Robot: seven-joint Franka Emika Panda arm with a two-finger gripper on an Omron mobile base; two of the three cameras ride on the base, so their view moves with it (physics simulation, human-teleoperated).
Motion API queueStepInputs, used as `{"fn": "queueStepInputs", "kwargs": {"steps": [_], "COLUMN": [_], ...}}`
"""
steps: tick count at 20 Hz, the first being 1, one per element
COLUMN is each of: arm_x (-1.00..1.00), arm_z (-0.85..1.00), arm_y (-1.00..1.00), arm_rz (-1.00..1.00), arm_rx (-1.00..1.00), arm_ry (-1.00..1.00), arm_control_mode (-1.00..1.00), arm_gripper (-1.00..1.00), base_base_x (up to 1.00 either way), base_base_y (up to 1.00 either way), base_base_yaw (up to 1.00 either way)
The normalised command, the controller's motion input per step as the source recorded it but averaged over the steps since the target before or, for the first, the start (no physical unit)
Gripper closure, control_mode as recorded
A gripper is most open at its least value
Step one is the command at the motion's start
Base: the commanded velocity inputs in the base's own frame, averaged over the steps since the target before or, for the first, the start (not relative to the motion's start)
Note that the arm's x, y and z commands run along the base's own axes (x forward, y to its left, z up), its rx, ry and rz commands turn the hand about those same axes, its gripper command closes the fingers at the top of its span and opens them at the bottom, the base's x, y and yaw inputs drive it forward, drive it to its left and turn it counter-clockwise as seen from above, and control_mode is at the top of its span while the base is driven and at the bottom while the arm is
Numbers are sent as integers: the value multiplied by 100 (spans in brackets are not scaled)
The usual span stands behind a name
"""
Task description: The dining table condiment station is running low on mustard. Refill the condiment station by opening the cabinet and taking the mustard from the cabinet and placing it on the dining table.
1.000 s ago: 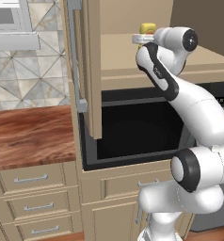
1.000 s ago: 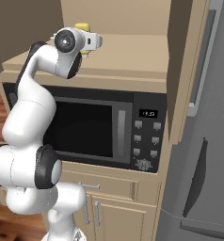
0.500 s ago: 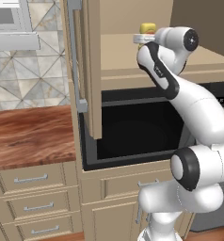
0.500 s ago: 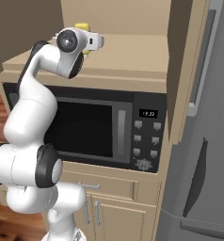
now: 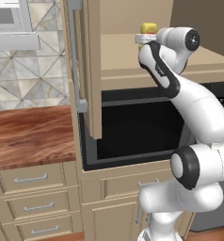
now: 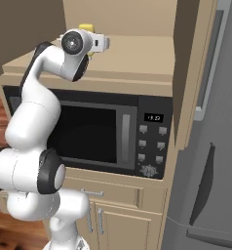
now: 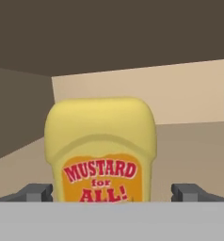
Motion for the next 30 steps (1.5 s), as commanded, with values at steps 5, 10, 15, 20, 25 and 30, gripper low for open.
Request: {"fn": "queueStepInputs", "kwargs": {"steps": [5, 10, 15, 20, 25, 30], "arm_x": [12, 7, 7, 10, 4, 2], "arm_z": [0, -3, -20, -31, -25, -2], "arm_y": [0, 0, 6, 14, 28, 18], "arm_rz": [0, 0, 1, 2, 3, 2], "arm_rx": [0, 0, 0, 0, 0, 0], "arm_ry": [0, 0, 1, 3, 2, 0], "arm_control_mode": [-100, -100, -100, -100, -100, -100], "arm_gripper": [-100, -100, -100, 100, 100, 100], "base_base_x": [0, 0, 0, 0, 0, 0], "base_base_y": [0, 0, 0, 0, 0, 0], "base_base_yaw": [0, 0, 0, 0, 0, 0]}}
